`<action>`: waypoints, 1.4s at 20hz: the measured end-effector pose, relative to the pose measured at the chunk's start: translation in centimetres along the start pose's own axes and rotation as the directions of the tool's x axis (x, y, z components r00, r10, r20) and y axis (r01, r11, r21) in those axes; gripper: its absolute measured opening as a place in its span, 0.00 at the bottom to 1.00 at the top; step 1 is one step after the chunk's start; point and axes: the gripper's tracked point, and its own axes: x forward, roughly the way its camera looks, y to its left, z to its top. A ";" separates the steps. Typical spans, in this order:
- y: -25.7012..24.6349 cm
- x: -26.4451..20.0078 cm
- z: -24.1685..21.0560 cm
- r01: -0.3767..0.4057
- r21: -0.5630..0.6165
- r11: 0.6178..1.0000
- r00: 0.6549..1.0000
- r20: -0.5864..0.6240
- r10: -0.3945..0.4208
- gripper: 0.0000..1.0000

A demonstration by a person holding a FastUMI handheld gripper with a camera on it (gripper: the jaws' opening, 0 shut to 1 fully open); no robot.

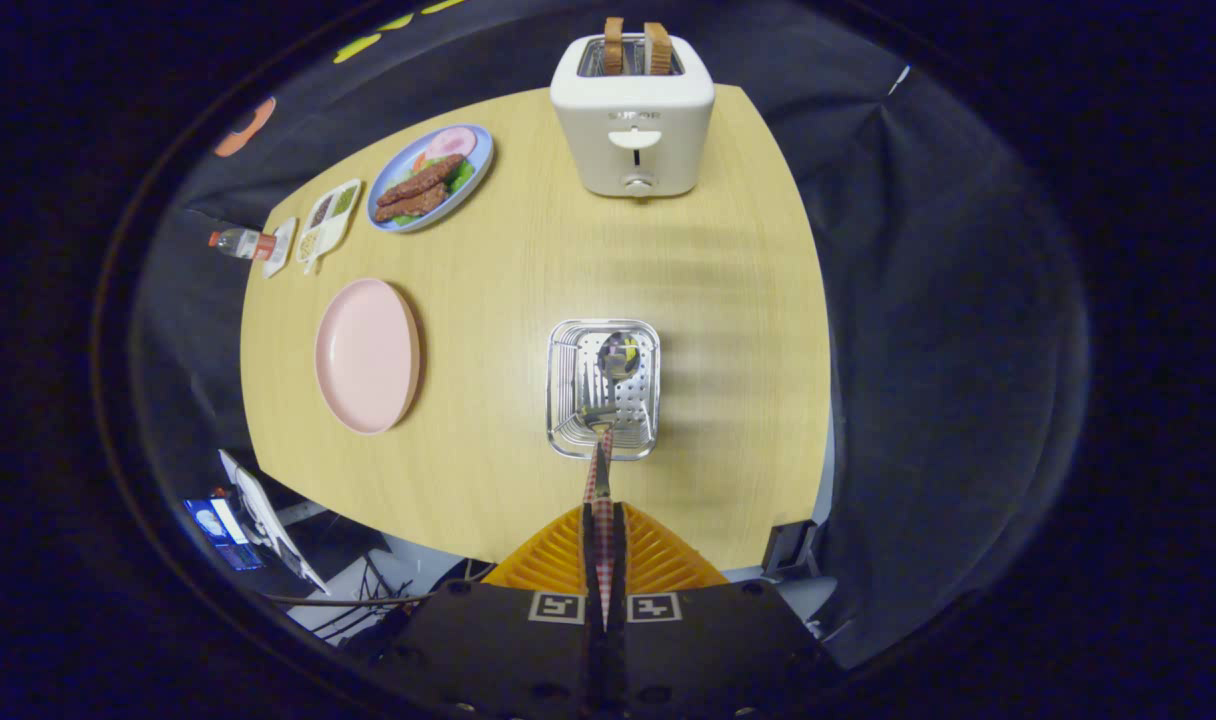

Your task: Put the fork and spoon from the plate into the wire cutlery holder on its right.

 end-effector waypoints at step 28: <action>4.4 3.6 4.6 0.040 0.006 0.999 0.993 0.111 -0.041 0.38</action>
